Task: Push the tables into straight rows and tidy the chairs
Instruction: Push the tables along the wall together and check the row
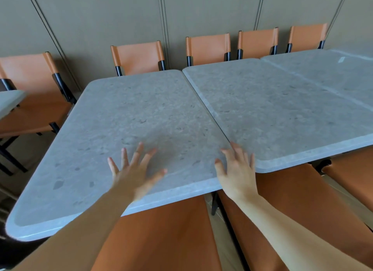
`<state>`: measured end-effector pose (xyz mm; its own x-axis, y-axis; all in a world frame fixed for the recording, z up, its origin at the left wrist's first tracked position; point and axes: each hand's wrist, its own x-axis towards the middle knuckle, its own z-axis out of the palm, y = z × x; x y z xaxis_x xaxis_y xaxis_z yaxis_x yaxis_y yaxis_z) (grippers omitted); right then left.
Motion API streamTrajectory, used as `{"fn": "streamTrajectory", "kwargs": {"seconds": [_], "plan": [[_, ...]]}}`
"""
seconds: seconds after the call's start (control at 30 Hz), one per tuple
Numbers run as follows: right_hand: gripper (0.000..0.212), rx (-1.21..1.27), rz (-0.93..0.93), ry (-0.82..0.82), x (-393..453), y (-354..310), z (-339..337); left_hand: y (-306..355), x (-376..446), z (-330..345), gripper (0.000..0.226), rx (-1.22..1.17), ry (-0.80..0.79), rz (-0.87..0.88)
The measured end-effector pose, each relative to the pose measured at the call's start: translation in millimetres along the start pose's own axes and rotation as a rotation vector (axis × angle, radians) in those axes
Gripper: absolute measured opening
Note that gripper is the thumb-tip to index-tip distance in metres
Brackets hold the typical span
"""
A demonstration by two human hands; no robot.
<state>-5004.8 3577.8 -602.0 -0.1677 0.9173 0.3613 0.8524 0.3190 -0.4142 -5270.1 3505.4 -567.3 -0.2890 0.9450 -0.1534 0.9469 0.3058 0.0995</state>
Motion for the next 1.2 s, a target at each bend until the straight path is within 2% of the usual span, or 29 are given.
{"fn": "streamTrajectory", "kwargs": {"seconds": [0.1, 0.23, 0.37, 0.47, 0.53, 0.63, 0.7, 0.8, 0.97, 1.2], "plan": [[0.069, -0.024, -0.03, -0.051, 3.8, 19.5, 11.9, 2.3, 21.7, 15.7, 0.08, -0.013, 0.071, -0.151], [0.068, 0.012, -0.01, 0.056, 4.0, 21.8, 21.9, -2.3, 27.8, 23.1, 0.077, 0.065, 0.039, -0.141], [0.08, 0.067, 0.126, -0.114, 15.0, 1.5, 12.6, -1.2, 28.1, 24.6, 0.076, 0.07, 0.04, -0.14], [0.088, 0.088, 0.087, -0.064, 7.9, -6.5, 21.1, 0.2, 27.6, 23.6, 0.076, 0.064, 0.036, -0.143], [0.083, 0.071, 0.001, -0.002, 1.4, -8.6, 21.7, 0.6, 27.8, 21.9, 0.076, 0.065, 0.04, -0.139], [0.046, 0.134, 0.019, 0.033, -0.1, -12.5, 14.6, 0.5, 28.6, 21.1, 0.076, 0.071, 0.046, -0.134], [0.032, 0.166, 0.058, 0.045, 2.2, -12.5, 16.9, 0.2, 29.7, 21.4, 0.075, 0.066, 0.046, -0.132], [0.032, 0.228, 0.099, 0.059, 5.4, -8.5, 24.8, 0.5, 31.3, 22.0, 0.075, 0.057, 0.049, -0.131], [0.044, 0.244, 0.105, 0.079, 7.3, -9.2, 25.1, 0.1, 32.4, 21.6, 0.076, 0.053, 0.056, -0.121], [0.044, 0.253, 0.113, 0.085, 10.9, -8.7, 29.5, -2.2, 38.1, 23.4, 0.075, 0.047, 0.057, -0.115]]}}
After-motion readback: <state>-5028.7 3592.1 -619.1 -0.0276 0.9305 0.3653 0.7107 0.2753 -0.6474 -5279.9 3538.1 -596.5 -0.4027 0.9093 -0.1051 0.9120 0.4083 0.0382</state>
